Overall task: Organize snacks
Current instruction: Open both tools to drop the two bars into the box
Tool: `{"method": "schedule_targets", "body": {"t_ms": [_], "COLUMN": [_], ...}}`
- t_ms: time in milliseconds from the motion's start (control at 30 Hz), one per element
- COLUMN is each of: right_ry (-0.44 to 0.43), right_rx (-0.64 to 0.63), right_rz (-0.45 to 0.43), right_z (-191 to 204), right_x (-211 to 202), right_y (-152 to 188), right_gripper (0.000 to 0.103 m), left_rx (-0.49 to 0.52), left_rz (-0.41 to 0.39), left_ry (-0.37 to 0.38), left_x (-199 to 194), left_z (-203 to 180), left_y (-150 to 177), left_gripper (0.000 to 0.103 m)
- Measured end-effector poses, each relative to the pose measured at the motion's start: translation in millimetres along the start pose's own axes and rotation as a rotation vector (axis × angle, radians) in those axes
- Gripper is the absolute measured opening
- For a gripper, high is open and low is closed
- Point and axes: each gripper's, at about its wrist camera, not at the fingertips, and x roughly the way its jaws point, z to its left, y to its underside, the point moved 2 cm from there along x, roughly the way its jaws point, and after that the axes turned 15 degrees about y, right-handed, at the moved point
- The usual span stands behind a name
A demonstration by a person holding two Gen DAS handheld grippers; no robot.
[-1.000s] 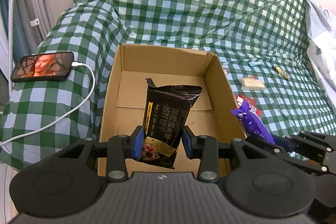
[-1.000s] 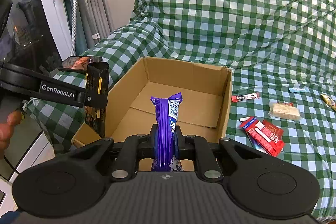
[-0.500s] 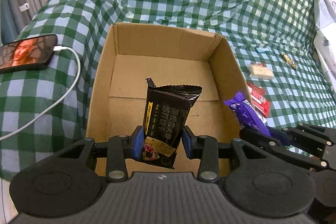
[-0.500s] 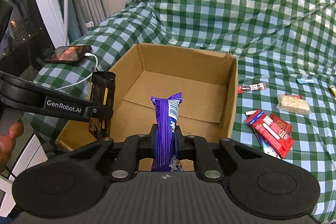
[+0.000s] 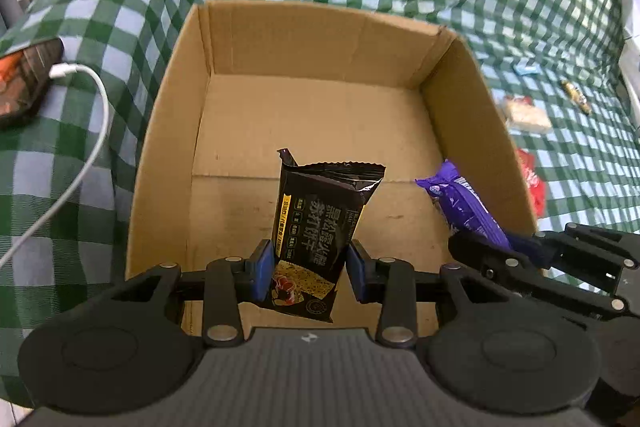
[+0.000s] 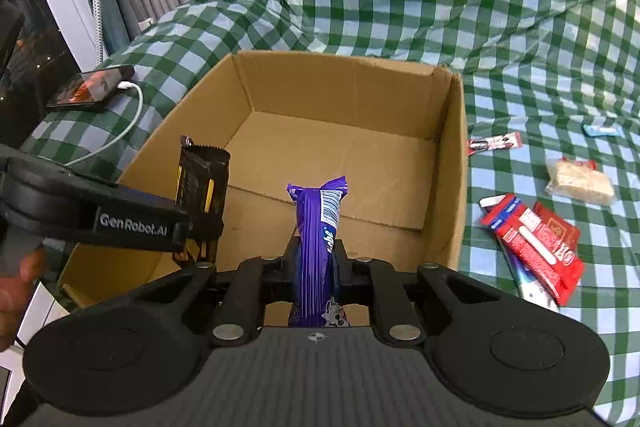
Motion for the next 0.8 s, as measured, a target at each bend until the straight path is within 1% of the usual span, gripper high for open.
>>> {"method": "schedule_targets", "body": {"t_ms": [133,267,300,333,367,400,433,467,533,600,667,733,800], "right_ry": [-0.002,0.003,0.006,0.009,0.015,0.027,0.038,0.054,0.085,0.086,0.080,0.074,0.069], "right_rx": [-0.003,-0.005,-0.001,0.006,0.015,0.026,0.033,0.042,0.038,0.017,0.012,0.008,0.014], "right_rz": [0.027,0.040,0.041,0.038,0.032,0.026,0.019,0.003,-0.031,-0.047,-0.052,-0.052,-0.047], "right_z": [1,2,2,1,-1,-2,-4,-5,-7,-8,-8,-6,-3], "right_x": [15,26,28,29,29,29,28,25,16,3,-9,-22,-36], "right_y": [1,1,0,-2,-3,-5,-7,-9,-10,-8,-2,5,13], "right_gripper": [0.015,0.015,0.015,0.018,0.024,0.032,0.052,0.061,0.071,0.075,0.081,0.083,0.088], "left_rx": [-0.005,0.003,0.005,0.001,-0.004,-0.006,-0.006,0.003,0.022,0.022,0.022,0.030,0.036], "left_rz": [0.022,0.026,0.026,0.023,0.015,0.000,-0.033,-0.061,-0.091,-0.088,-0.090,-0.093,-0.106], "left_ry": [-0.014,-0.039,-0.037,-0.034,-0.034,-0.043,-0.082,-0.100,-0.113,-0.107,-0.103,-0.106,-0.118], "left_x": [14,21,21,21,18,14,8,3,-9,-17,-28,-37,-50], "left_z": [8,13,14,15,15,15,16,16,15,14,10,4,-5], "left_y": [-2,-3,-5,-6,-7,-7,-8,-7,-4,2,11,18,31], "left_gripper": [0.043,0.044,0.046,0.057,0.068,0.090,0.099,0.102,0.103,0.103,0.103,0.103,0.103]}}
